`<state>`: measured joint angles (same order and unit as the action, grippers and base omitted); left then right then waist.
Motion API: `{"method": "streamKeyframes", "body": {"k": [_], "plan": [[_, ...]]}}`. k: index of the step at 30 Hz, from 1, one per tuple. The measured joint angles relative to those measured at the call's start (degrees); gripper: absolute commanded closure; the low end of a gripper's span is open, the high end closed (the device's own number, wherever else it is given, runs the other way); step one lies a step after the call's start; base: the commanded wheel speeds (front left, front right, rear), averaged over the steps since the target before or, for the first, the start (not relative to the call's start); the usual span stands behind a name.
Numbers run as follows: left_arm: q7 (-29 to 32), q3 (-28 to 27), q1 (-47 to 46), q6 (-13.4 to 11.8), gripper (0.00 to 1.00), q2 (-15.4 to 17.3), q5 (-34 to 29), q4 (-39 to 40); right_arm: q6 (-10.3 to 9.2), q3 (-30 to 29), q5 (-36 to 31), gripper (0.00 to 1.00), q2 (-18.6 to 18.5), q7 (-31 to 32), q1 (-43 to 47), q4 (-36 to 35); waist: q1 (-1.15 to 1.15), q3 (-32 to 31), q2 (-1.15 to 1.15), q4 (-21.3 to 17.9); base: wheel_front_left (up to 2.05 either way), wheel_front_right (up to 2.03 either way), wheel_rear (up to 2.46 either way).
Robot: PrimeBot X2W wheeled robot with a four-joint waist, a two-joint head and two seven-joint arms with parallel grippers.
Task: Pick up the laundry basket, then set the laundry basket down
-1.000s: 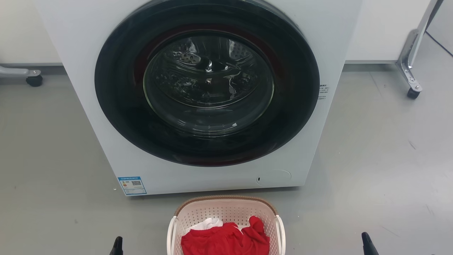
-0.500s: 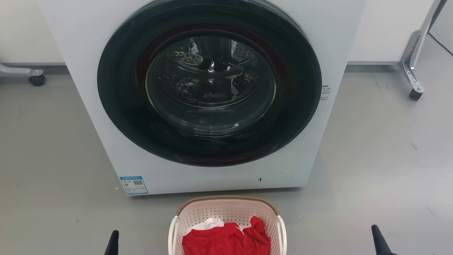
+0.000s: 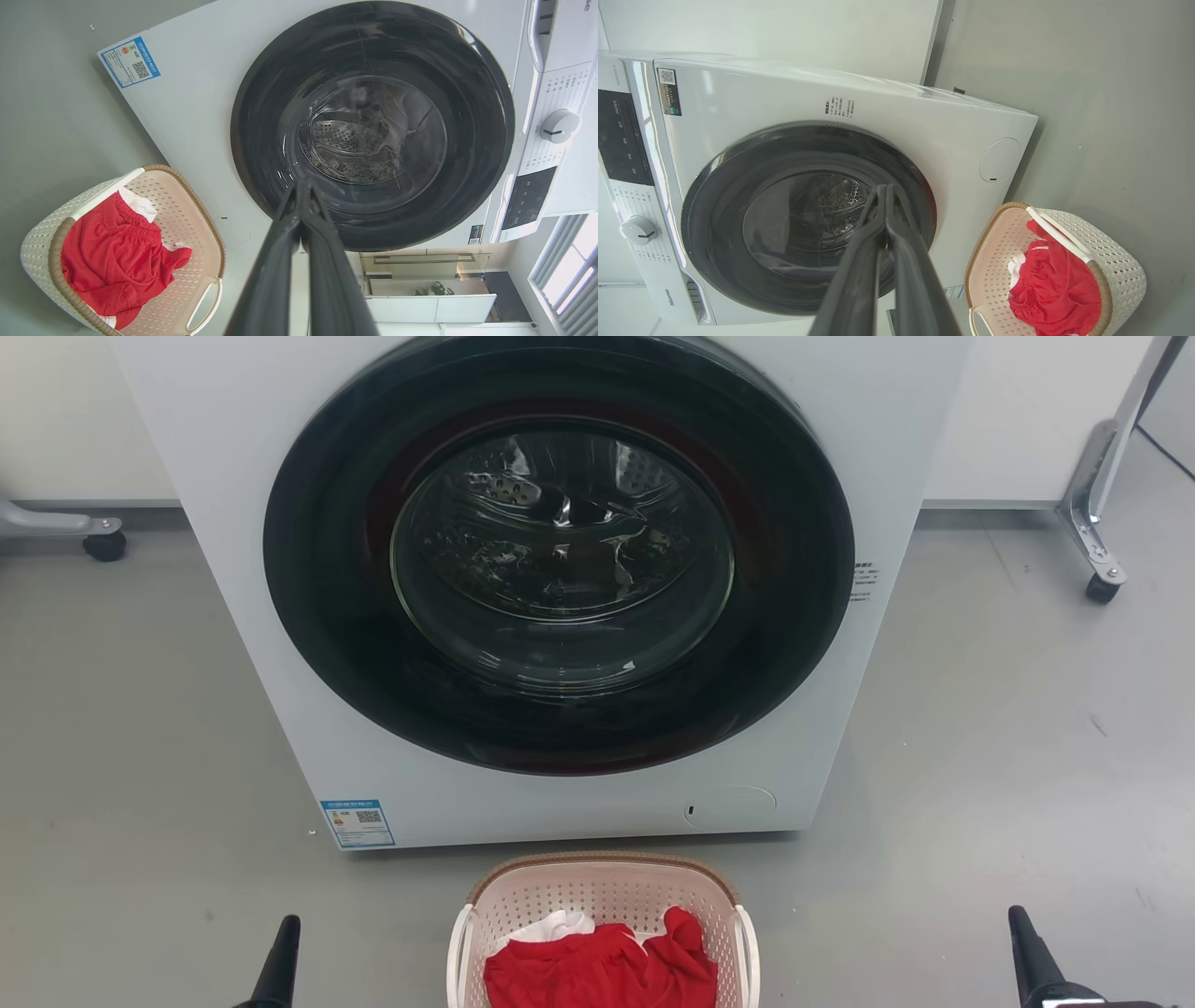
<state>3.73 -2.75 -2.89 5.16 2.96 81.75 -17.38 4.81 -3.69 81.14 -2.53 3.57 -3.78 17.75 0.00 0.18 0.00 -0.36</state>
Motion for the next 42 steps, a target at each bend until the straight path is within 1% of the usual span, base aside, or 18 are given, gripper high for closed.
{"method": "streamKeyframes", "body": {"k": [14, 42], "plan": [[2.77, -2.45, -1.70, 1.96, 1.00, -0.47, 9.31, 0.10, 2.08, -3.82, 10.31, 1.00, 0.05, 2.88, -1.29, -0.33, 0.00, -0.08, 0.00, 0.36, 0.00, 0.00, 0.00], [2.77, -2.49, -1.71, 1.96, 1.00, -0.53, 9.89, 0.10, 2.09, -3.87, 10.35, 1.00, 0.07, 2.93, -1.48, -0.37, 0.00, -0.08, 0.00, 0.36, 0.00, 0.00, 0.00]]}}
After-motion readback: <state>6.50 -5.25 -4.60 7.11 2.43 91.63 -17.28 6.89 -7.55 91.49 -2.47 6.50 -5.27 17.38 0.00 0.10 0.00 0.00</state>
